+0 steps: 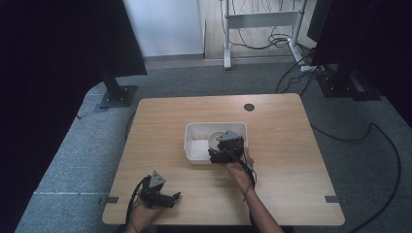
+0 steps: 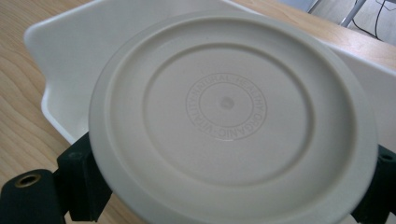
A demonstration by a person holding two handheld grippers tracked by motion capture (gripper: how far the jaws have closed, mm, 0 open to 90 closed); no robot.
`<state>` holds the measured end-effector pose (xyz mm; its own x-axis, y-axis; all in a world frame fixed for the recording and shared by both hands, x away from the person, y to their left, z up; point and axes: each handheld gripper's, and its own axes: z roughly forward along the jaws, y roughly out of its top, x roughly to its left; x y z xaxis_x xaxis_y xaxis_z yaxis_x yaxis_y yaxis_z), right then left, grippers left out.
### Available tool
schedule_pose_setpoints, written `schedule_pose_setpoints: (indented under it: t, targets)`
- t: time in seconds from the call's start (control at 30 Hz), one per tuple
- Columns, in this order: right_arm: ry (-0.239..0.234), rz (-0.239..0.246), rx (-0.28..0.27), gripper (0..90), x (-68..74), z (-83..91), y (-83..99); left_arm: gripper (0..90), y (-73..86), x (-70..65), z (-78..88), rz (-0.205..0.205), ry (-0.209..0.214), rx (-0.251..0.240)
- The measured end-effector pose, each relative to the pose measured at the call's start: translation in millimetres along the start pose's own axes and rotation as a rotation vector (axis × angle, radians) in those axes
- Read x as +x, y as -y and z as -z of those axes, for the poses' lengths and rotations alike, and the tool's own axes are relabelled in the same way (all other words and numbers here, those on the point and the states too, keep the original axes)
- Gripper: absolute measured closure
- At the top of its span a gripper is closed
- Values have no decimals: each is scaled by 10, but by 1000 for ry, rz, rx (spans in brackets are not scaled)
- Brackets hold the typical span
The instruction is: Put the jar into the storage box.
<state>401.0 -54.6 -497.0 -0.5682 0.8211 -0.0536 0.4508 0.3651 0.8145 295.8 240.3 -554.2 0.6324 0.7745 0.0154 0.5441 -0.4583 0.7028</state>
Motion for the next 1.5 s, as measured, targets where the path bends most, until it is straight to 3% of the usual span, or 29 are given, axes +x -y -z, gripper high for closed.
schedule_pose_setpoints:
  t: [0.67,0.97,1.5]
  targets:
    - [18,-19,62,92,-43,-224,146,4,0,0,0,0,0,0]
    - [-12,-69,80,91,-105,-233,138,4,0,0,0,0,0,0]
    - [-38,-58,77,25,-116,-225,146,4,0,0,0,0,0,0]
